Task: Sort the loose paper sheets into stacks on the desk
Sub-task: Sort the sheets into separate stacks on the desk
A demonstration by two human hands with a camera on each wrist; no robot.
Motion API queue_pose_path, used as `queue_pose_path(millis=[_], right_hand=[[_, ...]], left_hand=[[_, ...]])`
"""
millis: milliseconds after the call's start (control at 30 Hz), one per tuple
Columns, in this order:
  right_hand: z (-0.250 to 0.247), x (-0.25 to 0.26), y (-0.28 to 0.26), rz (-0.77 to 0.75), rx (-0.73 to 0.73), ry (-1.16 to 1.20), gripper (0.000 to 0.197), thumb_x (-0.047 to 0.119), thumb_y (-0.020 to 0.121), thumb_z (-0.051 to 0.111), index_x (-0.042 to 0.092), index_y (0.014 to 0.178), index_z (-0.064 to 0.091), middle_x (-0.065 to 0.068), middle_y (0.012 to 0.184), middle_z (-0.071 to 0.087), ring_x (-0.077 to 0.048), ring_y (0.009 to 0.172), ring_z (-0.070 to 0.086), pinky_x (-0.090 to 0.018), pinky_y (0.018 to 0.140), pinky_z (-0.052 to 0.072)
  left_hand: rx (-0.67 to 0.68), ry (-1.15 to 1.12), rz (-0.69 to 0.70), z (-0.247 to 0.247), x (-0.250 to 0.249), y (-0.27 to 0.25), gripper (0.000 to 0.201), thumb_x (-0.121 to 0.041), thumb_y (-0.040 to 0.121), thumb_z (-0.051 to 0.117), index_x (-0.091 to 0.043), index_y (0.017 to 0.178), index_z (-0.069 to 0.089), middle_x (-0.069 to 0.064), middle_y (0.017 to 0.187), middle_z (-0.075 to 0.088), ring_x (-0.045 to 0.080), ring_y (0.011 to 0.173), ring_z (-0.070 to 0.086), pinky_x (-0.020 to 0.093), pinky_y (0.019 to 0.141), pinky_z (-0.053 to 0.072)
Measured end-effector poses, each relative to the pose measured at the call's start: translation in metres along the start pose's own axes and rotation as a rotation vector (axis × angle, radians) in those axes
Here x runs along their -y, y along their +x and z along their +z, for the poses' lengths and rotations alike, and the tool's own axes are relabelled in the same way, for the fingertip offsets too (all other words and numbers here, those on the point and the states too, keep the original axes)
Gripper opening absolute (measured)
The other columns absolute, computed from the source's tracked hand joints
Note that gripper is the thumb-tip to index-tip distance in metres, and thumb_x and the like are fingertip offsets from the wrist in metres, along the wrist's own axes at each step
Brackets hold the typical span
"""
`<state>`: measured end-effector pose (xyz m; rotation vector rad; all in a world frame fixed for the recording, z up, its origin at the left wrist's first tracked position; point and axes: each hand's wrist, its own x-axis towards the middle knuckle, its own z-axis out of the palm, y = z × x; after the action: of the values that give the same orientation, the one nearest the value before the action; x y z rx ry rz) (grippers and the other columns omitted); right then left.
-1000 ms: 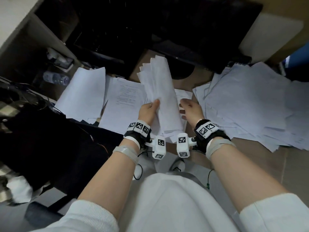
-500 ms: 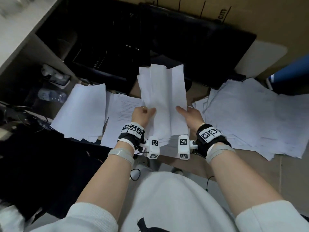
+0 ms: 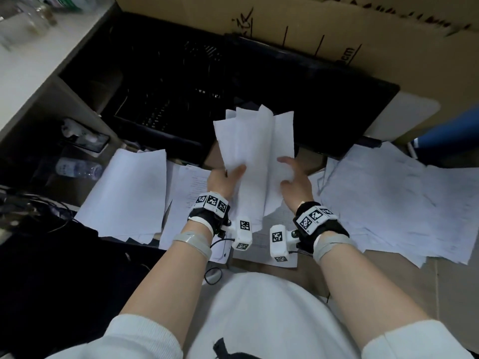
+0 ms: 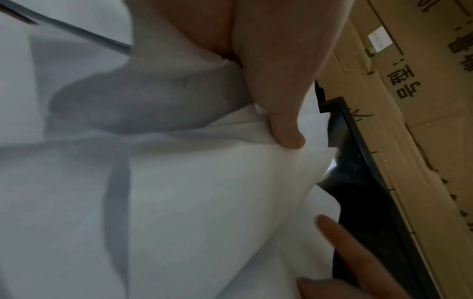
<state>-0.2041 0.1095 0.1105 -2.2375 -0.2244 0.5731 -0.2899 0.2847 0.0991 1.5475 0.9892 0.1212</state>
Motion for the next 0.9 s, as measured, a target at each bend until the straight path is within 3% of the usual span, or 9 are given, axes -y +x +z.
queue_pose_path(millis=[67, 133, 233, 333, 467, 567, 667, 767, 900], right_hand=[[-0.004, 0.006, 0.007, -0.005, 0.056, 0.037, 0.048, 0.014, 0.083, 0.039, 0.05, 0.099, 0.066, -0.003, 0.089, 0.072, -0.023, 0.058, 0.061, -0.038, 0.06, 0.054], [-0.008, 0.01, 0.011, 0.02, 0.12, 0.057, 0.031, 0.032, 0.091, 0.043, 0.033, 0.101, 0.073, -0.004, 0.107, 0.071, -0.021, 0.087, 0.065, -0.038, 0.085, 0.052], [-0.018, 0.011, 0.02, 0.237, 0.183, 0.209, 0.071, 0.076, 0.075, 0.043, 0.024, 0.116, 0.069, -0.001, 0.128, 0.064, -0.024, 0.111, 0.059, -0.045, 0.104, 0.042], [-0.024, 0.002, 0.031, 0.307, 0.202, 0.343, 0.101, 0.084, 0.073, 0.051, 0.013, 0.144, 0.046, -0.001, 0.141, 0.052, -0.024, 0.128, 0.049, -0.044, 0.111, 0.035], [-0.027, -0.019, 0.04, 0.129, 0.133, 0.27, 0.06, 0.051, 0.093, 0.056, -0.008, 0.101, 0.062, -0.011, 0.093, 0.064, -0.018, 0.087, 0.055, -0.036, 0.083, 0.045], [-0.03, -0.025, 0.036, 0.067, 0.114, 0.194, 0.046, 0.043, 0.095, 0.059, 0.006, 0.069, 0.049, -0.006, 0.063, 0.045, -0.013, 0.058, 0.04, -0.03, 0.061, 0.036], [-0.031, -0.027, 0.033, 0.056, 0.142, 0.23, 0.044, 0.044, 0.09, 0.066, 0.014, 0.061, 0.053, 0.012, 0.05, 0.05, -0.002, 0.048, 0.044, -0.02, 0.055, 0.038], [-0.021, -0.023, 0.03, 0.041, 0.191, 0.267, 0.047, 0.057, 0.076, 0.072, 0.01, 0.078, 0.071, -0.007, 0.07, 0.068, -0.008, 0.065, 0.056, -0.027, 0.069, 0.046], [-0.008, -0.011, 0.019, -0.001, 0.215, 0.299, 0.054, 0.042, 0.085, 0.068, -0.01, 0.079, 0.053, -0.01, 0.065, 0.042, -0.015, 0.061, 0.038, -0.029, 0.062, 0.033]], left_hand=[[-0.008, 0.03, -0.008, 0.004, -0.005, 0.0, 0.051, -0.055, 0.082, 0.071, -0.01, 0.105, 0.073, 0.003, 0.099, 0.074, 0.022, 0.095, 0.068, 0.032, 0.09, 0.052], [-0.017, 0.095, -0.018, 0.007, -0.007, 0.0, 0.051, -0.054, 0.087, 0.066, -0.006, 0.101, 0.073, 0.01, 0.098, 0.074, 0.025, 0.093, 0.068, 0.033, 0.085, 0.052], [-0.039, 0.131, -0.014, 0.012, -0.009, 0.0, 0.05, -0.049, 0.09, 0.066, 0.0, 0.094, 0.071, 0.016, 0.093, 0.073, 0.029, 0.089, 0.068, 0.036, 0.081, 0.052], [-0.088, 0.162, -0.01, 0.016, -0.009, -0.006, 0.049, -0.043, 0.091, 0.067, 0.006, 0.094, 0.069, 0.023, 0.095, 0.072, 0.033, 0.09, 0.068, 0.041, 0.082, 0.052], [-0.138, 0.138, -0.043, 0.018, -0.006, -0.013, 0.04, -0.032, 0.092, 0.067, 0.008, 0.088, 0.066, 0.024, 0.087, 0.069, 0.031, 0.081, 0.065, 0.04, 0.072, 0.049], [-0.157, 0.113, -0.056, 0.019, -0.004, -0.019, 0.031, -0.029, 0.092, 0.067, 0.002, 0.086, 0.066, 0.016, 0.082, 0.066, 0.024, 0.075, 0.06, 0.033, 0.067, 0.045], [-0.166, 0.08, -0.054, 0.02, -0.002, -0.025, 0.026, -0.028, 0.092, 0.068, -0.002, 0.086, 0.065, 0.012, 0.081, 0.064, 0.022, 0.074, 0.058, 0.029, 0.063, 0.044], [-0.176, 0.046, -0.062, 0.021, 0.004, -0.029, 0.029, -0.028, 0.09, 0.071, -0.001, 0.083, 0.065, 0.014, 0.076, 0.059, 0.019, 0.07, 0.054, 0.031, 0.065, 0.04], [-0.262, 0.073, -0.067, 0.01, 0.015, -0.031, 0.05, -0.024, 0.09, 0.071, -0.014, 0.056, 0.035, 0.001, 0.055, 0.032, 0.015, 0.05, 0.029, 0.025, 0.049, 0.024]])
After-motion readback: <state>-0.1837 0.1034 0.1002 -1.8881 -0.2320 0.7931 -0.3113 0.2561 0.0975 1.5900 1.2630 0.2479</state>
